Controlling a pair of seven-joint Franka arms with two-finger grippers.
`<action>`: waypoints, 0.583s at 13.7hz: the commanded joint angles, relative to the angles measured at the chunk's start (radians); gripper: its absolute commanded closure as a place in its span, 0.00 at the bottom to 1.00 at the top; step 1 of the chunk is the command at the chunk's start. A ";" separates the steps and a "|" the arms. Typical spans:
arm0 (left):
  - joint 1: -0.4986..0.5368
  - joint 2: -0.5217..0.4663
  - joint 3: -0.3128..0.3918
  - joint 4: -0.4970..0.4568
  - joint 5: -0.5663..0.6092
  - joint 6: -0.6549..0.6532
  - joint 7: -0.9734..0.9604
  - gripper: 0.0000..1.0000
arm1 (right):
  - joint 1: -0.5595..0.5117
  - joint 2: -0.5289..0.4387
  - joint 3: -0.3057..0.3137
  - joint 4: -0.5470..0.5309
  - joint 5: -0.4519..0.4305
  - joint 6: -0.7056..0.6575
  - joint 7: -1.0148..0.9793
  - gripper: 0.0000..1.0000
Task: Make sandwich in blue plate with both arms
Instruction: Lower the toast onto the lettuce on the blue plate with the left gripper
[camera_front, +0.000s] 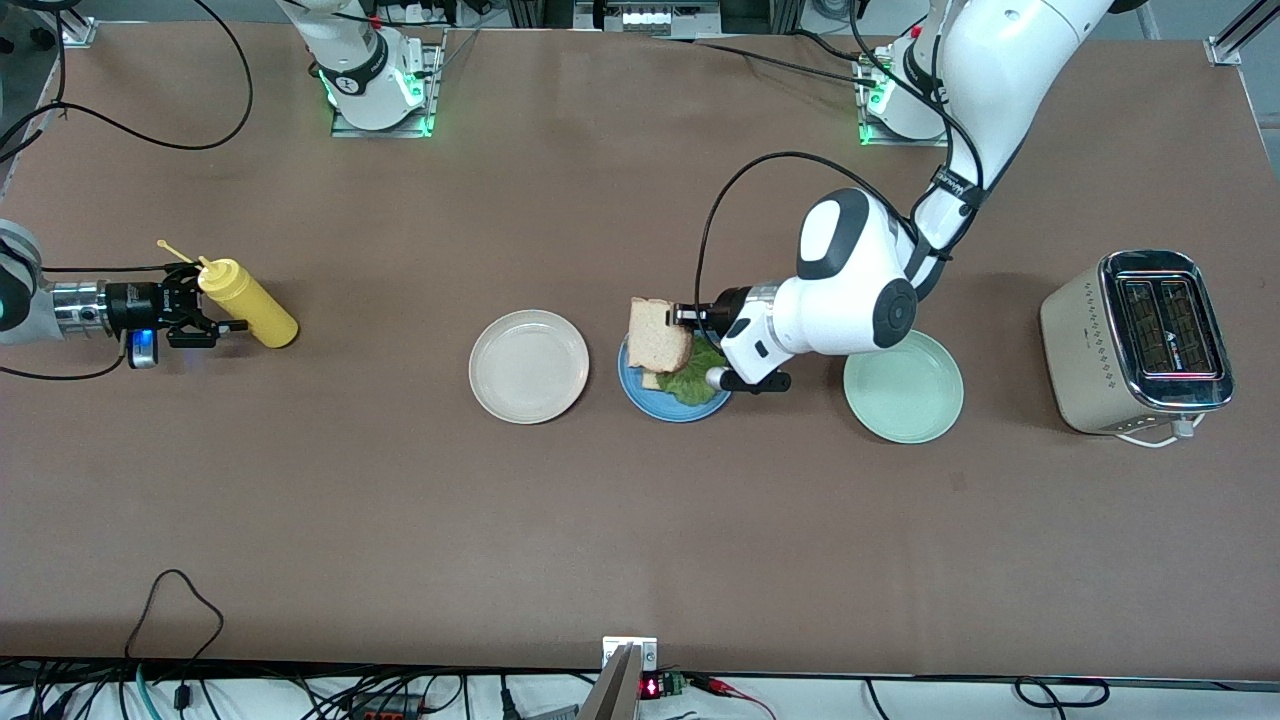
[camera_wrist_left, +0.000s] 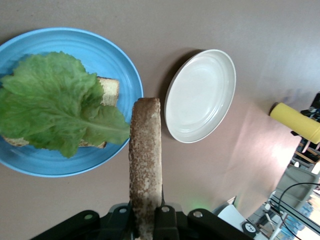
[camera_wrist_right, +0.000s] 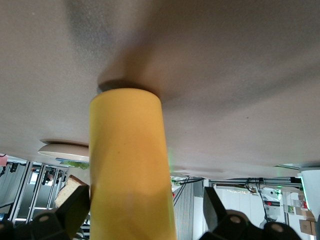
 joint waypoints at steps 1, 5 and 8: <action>0.004 0.017 0.000 0.017 -0.045 0.005 0.061 1.00 | -0.020 0.008 0.023 0.016 -0.021 -0.002 -0.002 0.00; 0.013 0.034 0.008 0.016 -0.045 0.012 0.103 1.00 | -0.020 0.013 0.053 0.016 -0.018 0.091 -0.007 0.00; 0.014 0.051 0.008 0.014 -0.043 0.014 0.106 1.00 | -0.020 0.017 0.065 0.016 -0.018 0.111 -0.013 0.00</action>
